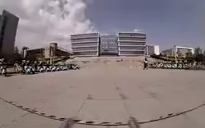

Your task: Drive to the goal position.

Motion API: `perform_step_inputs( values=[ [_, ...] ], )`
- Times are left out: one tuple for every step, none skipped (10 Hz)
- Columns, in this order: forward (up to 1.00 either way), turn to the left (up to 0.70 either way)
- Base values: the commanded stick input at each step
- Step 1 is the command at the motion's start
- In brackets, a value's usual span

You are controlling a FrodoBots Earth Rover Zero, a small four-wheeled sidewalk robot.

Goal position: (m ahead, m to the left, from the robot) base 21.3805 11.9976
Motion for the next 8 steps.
perform_step_inputs(
  values=[
    [1.0,0.01],
    [1.0,0.01],
    [1.0,0.0],
    [1.0,0.0],
    [1.0,0.02],
    [1.0,0.29],
    [1.0,0.39],
    [1.0,0.18]
  ],
)
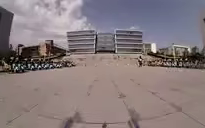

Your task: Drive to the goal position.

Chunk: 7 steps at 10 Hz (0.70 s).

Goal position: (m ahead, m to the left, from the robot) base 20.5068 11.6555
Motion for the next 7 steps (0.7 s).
perform_step_inputs(
  values=[
    [1.0,0.0],
    [1.0,0.03],
    [1.0,0.18],
    [1.0,0.34],
    [1.0,0.17],
    [1.0,0.02],
    [1.0,0.01]
  ],
)
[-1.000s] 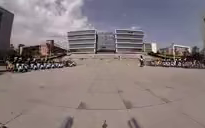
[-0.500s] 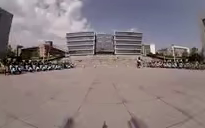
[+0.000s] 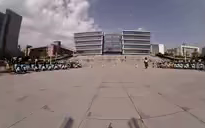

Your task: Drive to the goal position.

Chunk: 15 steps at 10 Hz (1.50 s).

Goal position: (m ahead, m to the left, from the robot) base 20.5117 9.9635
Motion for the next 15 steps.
perform_step_inputs(
  values=[
    [1.0,0.01],
    [1.0,0.01],
    [1.0,0.01],
    [1.0,0.01],
    [1.0,0.01],
    [1.0,-0.01],
    [1.0,-0.01],
    [1.0,-0.01],
    [1.0,-0.01],
    [1.0,-0.01],
    [1.0,-0.01],
    [1.0,-0.01],
    [1.0,-0.01],
    [1.0,-0.01],
    [1.0,-0.18]
  ],
)
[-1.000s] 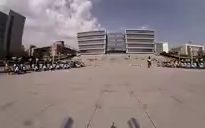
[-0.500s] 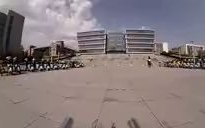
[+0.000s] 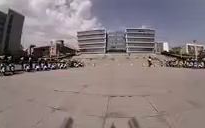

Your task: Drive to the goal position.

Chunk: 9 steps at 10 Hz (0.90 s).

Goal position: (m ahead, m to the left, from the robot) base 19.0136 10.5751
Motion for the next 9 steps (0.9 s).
perform_step_inputs(
  values=[
    [1.0,-0.37],
    [1.0,-0.38],
    [1.0,-0.4],
    [1.0,-0.02],
    [1.0,-0.01],
    [1.0,-0.01],
    [1.0,-0.01],
    [1.0,-0.01],
    [1.0,-0.01]
  ],
)
